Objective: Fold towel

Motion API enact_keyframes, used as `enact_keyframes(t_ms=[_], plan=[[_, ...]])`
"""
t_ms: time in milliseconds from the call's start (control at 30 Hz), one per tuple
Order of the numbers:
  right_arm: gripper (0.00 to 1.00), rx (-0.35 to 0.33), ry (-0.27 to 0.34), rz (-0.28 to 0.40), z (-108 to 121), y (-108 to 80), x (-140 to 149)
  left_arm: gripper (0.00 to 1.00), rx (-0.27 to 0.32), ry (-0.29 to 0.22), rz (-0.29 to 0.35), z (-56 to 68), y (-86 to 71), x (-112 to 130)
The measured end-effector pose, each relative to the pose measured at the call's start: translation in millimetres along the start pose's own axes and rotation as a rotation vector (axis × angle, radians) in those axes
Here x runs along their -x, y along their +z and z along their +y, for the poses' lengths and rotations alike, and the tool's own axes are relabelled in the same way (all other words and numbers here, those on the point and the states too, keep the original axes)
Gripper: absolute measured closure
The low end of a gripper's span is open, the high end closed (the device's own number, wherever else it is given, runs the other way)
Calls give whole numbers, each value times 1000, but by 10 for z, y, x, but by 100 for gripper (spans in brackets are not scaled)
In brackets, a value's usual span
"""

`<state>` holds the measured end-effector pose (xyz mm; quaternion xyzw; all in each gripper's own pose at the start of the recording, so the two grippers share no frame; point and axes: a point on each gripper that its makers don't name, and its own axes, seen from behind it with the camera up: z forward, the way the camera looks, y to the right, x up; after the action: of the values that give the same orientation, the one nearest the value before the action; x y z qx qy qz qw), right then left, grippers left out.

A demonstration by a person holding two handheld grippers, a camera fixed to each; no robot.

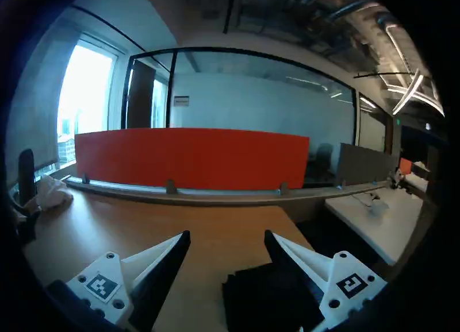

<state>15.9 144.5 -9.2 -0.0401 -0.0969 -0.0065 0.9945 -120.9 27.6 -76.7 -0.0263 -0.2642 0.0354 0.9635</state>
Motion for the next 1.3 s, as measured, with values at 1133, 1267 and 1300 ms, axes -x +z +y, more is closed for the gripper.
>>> enact_keyframes(t_ms=[1133, 1267, 1300], plan=[[0, -148, 66, 143, -1316, -32, -688, 11, -35, -62, 371, -256, 1, -1394], [0, -160, 78, 160, -1450, -48, -803, 10, -29, -68, 404, -235, -29, -1522], [0, -163, 79, 164, -1480, -52, -829, 10, -26, -68, 411, -225, -34, -1548]])
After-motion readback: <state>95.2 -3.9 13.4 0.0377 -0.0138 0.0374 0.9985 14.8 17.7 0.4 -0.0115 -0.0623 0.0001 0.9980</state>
